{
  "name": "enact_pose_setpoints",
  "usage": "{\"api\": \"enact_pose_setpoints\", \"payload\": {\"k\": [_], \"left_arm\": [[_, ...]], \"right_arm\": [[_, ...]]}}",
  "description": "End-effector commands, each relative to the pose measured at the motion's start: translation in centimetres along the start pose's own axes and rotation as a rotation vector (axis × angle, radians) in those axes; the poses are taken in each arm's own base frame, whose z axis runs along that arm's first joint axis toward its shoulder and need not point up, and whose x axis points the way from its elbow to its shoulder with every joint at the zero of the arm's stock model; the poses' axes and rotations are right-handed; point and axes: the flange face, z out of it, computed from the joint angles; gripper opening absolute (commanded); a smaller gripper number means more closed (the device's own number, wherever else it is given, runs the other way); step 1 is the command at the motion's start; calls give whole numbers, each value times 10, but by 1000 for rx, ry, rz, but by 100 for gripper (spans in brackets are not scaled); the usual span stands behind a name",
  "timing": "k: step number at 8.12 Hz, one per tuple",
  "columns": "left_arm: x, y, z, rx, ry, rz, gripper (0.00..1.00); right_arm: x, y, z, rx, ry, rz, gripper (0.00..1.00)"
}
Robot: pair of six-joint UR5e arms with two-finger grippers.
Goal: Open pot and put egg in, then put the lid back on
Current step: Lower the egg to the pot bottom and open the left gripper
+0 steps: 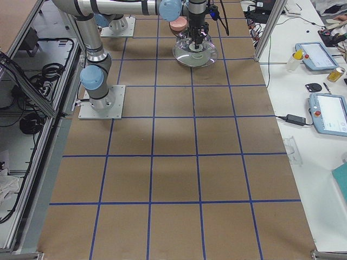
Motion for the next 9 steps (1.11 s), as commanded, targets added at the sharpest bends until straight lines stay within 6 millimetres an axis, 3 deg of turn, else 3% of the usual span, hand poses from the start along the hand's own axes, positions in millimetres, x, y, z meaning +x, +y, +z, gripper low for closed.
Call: {"api": "enact_pose_setpoints", "payload": {"k": [1, 3, 7, 8, 9], "left_arm": [[0, 2, 2, -4, -4, 0, 58], [0, 1, 2, -3, -3, 0, 76], [0, 1, 0, 0, -2, 2, 79], [0, 1, -3, 5, -2, 1, 96], [-1, 1, -9, 11, -1, 1, 100]], "right_arm": [[0, 0, 0, 0, 0, 0, 0], [0, 0, 0, 0, 0, 0, 0], [0, 0, 0, 0, 0, 0, 0], [0, 0, 0, 0, 0, 0, 0], [0, 0, 0, -1, 0, 0, 0]]}}
